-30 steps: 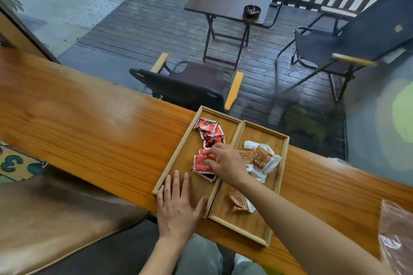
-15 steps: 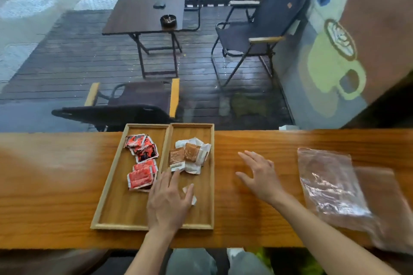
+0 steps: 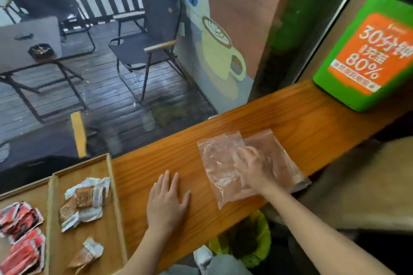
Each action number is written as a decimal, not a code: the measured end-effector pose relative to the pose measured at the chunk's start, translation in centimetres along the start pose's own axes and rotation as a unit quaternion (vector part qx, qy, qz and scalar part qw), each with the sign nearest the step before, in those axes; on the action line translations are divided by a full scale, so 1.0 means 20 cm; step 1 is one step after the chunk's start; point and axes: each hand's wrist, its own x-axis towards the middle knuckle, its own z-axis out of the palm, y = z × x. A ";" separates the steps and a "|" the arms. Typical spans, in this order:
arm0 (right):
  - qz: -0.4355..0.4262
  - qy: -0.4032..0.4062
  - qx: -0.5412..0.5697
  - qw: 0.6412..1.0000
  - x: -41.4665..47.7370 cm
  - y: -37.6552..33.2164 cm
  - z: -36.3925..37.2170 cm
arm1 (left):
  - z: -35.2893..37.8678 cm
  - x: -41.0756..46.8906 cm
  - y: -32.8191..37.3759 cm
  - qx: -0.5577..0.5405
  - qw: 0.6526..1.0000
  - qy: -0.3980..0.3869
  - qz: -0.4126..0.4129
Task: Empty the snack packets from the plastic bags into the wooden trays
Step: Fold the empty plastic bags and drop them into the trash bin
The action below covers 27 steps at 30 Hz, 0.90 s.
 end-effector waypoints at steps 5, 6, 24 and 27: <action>0.154 0.005 0.075 0.985 0.02 0.01 0.02 | 0.07 -0.03 -0.01 0.044 0.999 0.018 0.010; 0.167 -0.003 0.076 0.983 0.03 0.01 0.04 | 0.07 -0.03 -0.01 0.048 0.999 0.021 0.010; 0.168 -0.054 0.261 0.949 0.15 0.17 -0.47 | 0.06 -0.03 0.00 0.028 1.000 0.014 0.002; 0.207 -0.040 0.233 0.949 0.13 0.25 -0.46 | 0.05 -0.03 0.00 0.031 0.999 0.014 0.003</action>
